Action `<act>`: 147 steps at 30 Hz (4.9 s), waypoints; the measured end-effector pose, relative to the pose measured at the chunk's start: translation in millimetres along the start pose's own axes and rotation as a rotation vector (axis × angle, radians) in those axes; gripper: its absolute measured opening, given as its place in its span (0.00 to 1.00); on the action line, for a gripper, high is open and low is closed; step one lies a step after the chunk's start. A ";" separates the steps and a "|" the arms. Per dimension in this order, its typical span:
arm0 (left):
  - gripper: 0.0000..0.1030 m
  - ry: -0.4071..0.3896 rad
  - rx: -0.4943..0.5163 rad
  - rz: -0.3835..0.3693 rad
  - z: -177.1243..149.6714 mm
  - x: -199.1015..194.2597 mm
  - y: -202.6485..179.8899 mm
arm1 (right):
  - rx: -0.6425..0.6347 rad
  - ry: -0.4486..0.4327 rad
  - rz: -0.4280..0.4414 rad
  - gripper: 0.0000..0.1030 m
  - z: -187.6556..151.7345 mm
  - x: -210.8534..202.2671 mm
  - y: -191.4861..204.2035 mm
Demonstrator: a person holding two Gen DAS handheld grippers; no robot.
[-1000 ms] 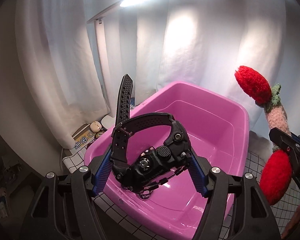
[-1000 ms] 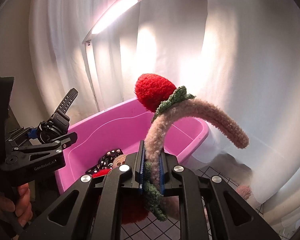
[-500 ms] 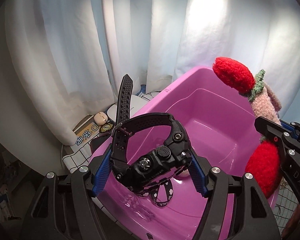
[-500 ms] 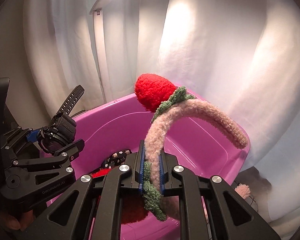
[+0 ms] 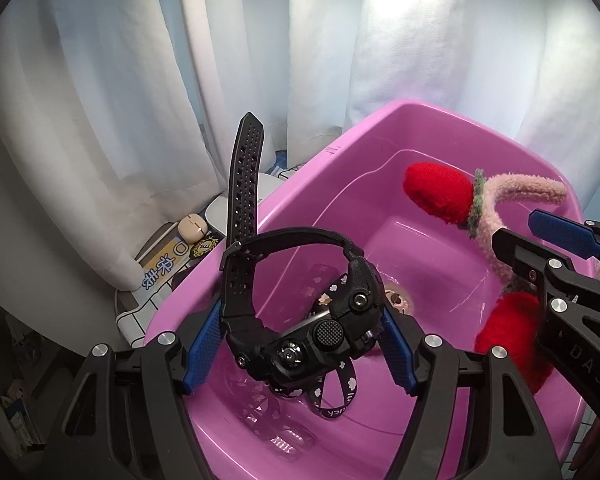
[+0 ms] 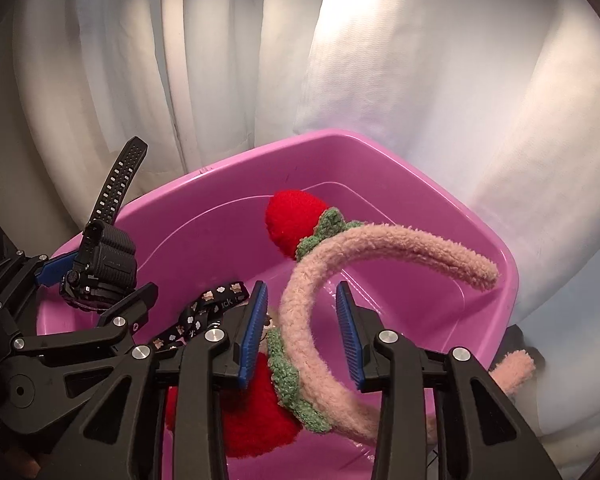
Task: Organize jewelry
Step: 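Open the left tool on the watch while the right tool releases the headband, then withdraw both tools from the tub back over the silver bangles, then grasp the engraved silver bangle with the left tool while the right tool grasps the plain bangle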
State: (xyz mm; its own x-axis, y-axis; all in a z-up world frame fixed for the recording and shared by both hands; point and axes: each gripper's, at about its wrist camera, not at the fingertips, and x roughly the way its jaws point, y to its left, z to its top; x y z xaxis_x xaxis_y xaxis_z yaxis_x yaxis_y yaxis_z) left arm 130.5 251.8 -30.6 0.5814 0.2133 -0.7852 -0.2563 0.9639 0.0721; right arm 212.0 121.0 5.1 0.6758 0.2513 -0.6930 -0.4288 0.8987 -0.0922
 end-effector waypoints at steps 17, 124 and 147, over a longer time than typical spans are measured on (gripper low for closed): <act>0.89 -0.077 -0.029 0.017 1.1 -29.9 8.2 | 0.046 -0.056 -0.064 0.65 -9.4 -42.1 -8.8; 0.89 0.152 0.365 -0.337 -334.4 -98.6 -336.8 | 0.338 0.105 0.052 0.66 -370.5 -77.2 -238.4; 0.95 0.087 0.286 -0.285 -344.5 -99.2 -354.7 | -0.136 0.213 0.164 0.83 -357.7 -21.8 -191.0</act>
State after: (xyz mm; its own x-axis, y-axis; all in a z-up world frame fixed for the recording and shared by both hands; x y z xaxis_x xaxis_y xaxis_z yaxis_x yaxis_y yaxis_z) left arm -102.2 -166.2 -190.2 0.5278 -0.0710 -0.8464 0.1377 0.9905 0.0027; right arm 64.7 -184.7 -218.0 0.4561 0.2952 -0.8395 -0.6076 0.7926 -0.0514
